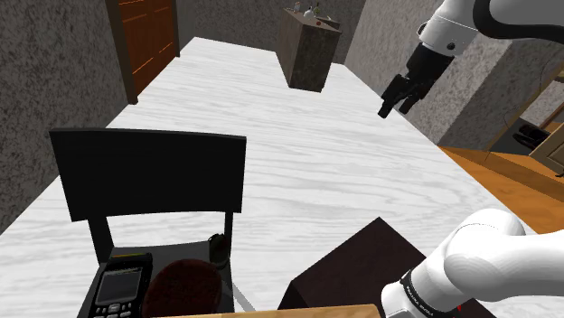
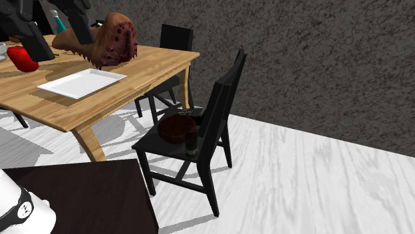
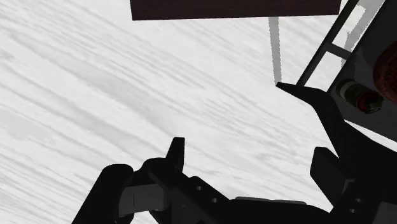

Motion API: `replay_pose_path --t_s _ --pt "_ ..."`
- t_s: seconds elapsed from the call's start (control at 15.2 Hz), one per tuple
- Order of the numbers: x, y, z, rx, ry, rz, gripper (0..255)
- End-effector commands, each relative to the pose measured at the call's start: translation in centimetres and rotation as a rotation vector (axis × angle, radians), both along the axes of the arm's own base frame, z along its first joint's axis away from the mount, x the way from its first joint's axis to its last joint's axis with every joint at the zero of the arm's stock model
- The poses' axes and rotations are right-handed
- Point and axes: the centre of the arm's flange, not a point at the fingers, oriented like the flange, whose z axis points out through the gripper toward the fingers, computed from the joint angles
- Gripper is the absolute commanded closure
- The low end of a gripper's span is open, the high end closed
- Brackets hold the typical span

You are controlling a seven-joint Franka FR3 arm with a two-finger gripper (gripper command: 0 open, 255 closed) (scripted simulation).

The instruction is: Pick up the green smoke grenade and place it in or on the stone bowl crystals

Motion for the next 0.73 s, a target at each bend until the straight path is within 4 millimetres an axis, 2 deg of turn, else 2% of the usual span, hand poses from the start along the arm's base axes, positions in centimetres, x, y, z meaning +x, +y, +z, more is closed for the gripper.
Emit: replay_pose_path --t_s 0.0,0.66 --pt "0.0 0.0 0.0 0.0 0.0 0.0 0" --pt "1.1 8.1 -10.3 0.013 -0.02 -0.043 0"
